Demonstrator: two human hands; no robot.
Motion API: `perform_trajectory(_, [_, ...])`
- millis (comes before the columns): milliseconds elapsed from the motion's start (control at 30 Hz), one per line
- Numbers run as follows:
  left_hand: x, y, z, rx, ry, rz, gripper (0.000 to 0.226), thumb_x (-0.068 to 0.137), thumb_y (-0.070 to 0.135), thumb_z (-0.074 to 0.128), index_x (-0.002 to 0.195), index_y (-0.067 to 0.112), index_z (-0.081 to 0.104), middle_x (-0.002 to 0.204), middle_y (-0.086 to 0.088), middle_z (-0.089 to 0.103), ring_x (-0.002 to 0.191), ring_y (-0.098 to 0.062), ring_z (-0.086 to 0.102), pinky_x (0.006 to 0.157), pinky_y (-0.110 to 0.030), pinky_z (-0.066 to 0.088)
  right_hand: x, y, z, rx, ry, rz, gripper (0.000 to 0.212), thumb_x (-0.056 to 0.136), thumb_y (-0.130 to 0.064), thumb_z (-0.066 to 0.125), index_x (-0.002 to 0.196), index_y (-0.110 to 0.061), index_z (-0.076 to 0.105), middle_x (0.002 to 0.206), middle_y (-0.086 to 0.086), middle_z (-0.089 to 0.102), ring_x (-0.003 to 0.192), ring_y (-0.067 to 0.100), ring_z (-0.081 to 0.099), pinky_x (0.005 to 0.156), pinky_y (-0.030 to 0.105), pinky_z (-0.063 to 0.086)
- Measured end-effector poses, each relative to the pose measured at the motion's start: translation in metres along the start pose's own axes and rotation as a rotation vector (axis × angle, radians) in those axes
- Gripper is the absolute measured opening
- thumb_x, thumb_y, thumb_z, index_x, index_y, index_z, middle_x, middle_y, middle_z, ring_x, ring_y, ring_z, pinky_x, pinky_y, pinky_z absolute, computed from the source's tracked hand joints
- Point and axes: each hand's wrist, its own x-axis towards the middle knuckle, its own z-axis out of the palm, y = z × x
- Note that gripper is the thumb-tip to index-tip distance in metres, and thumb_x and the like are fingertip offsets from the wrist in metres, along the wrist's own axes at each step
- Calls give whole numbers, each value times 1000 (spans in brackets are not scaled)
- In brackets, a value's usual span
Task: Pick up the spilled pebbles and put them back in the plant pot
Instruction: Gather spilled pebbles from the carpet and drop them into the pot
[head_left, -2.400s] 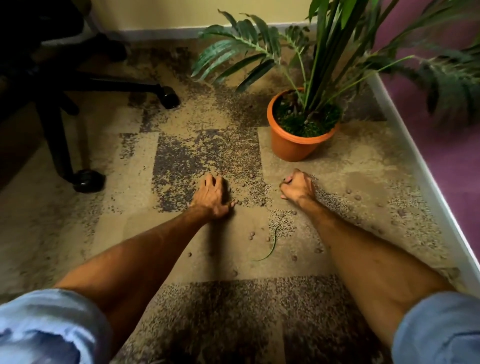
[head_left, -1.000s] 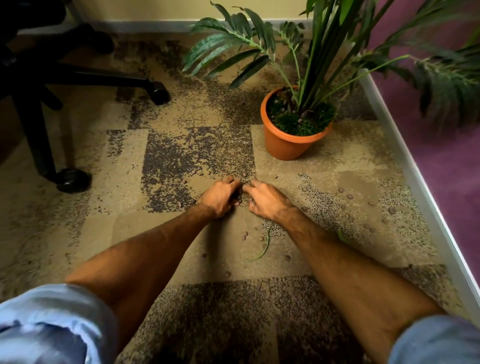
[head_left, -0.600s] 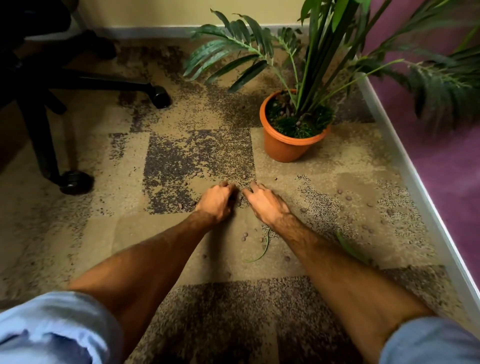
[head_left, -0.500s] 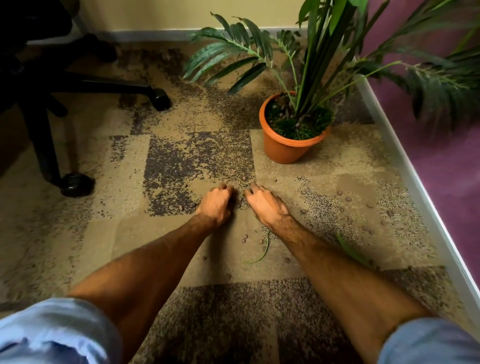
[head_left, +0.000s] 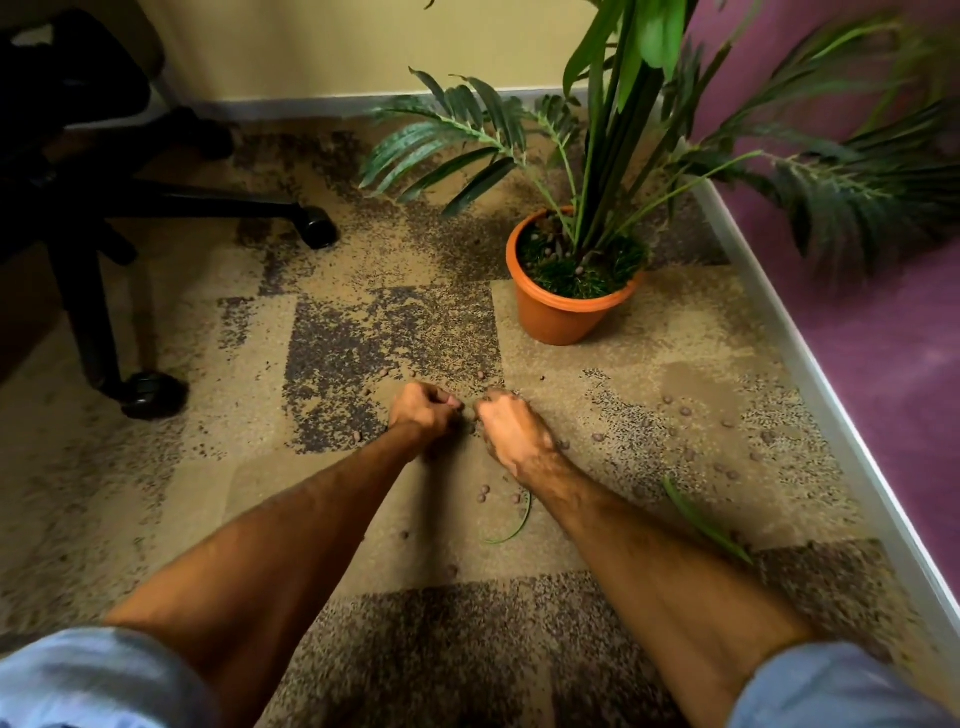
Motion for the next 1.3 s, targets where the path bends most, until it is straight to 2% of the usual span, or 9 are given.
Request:
perform_trajectory(167, [-9,34,7,-331,-49,2,9,102,5,62,97,5,69,103,-16,71,101,-31,70,100,-43,58,10,16,-29,664,169,501,12,92,-9,71,91,-20,76,83,-4,76,76,15,71,54,20,50])
perform_trajectory(267, [-3,88,19,-380,42,40,14,96,6,66,101,6,79,108,-14,80,103,-28,77,97,-44,62,22,32,-68,737,347,473,2,87,-13,75,88,-15,78,75,-1,73,75,15,68,62,26,52])
perform_trajectory(400, [-2,165,24,-604,24,131,25,92,-6,63,75,10,70,104,-23,77,96,-31,74,94,-48,63,39,62,-115,844,539,525,4,83,-13,76,84,-11,78,71,2,70,78,18,68,72,24,49])
perform_trajectory(533, [0,204,27,-708,-92,75,12,96,-4,65,93,7,69,87,-8,68,65,-15,67,51,-20,58,54,90,-141,1078,572,748,6,77,-8,73,76,-9,78,80,12,78,88,29,77,82,40,65])
perform_trajectory(667, [6,214,30,-894,-86,-73,13,101,-1,59,93,10,59,100,-18,73,89,-24,75,64,-28,63,60,108,-146,1111,555,829,12,76,-8,76,67,-14,72,59,3,69,69,25,79,75,46,67])
perform_trajectory(733, [6,212,34,-818,-50,-49,4,98,3,64,94,3,64,98,-19,72,80,-24,72,61,-28,61,62,115,-145,1131,553,841,5,78,-8,77,76,-11,73,67,7,71,67,25,79,75,48,67])
perform_trajectory(833, [8,207,29,-774,-72,8,31,104,6,48,121,-7,70,108,-19,75,76,-21,68,50,-20,54,63,121,-141,1128,598,848,9,75,-6,71,83,-6,72,88,13,76,72,26,79,74,46,67])
perform_trajectory(1100, [-1,203,7,-779,-210,64,43,106,5,35,134,-8,66,122,-22,73,101,-26,69,69,-20,55,57,115,-143,1111,670,808,19,65,-18,55,72,-21,73,87,9,78,90,30,77,83,45,65])
perform_trajectory(1300, [-13,175,-2,-664,-352,28,40,105,2,37,129,-10,67,127,-26,72,122,-35,71,107,-37,57,29,76,-138,933,675,621,15,77,-19,55,75,-22,70,68,1,73,65,24,76,57,36,63])
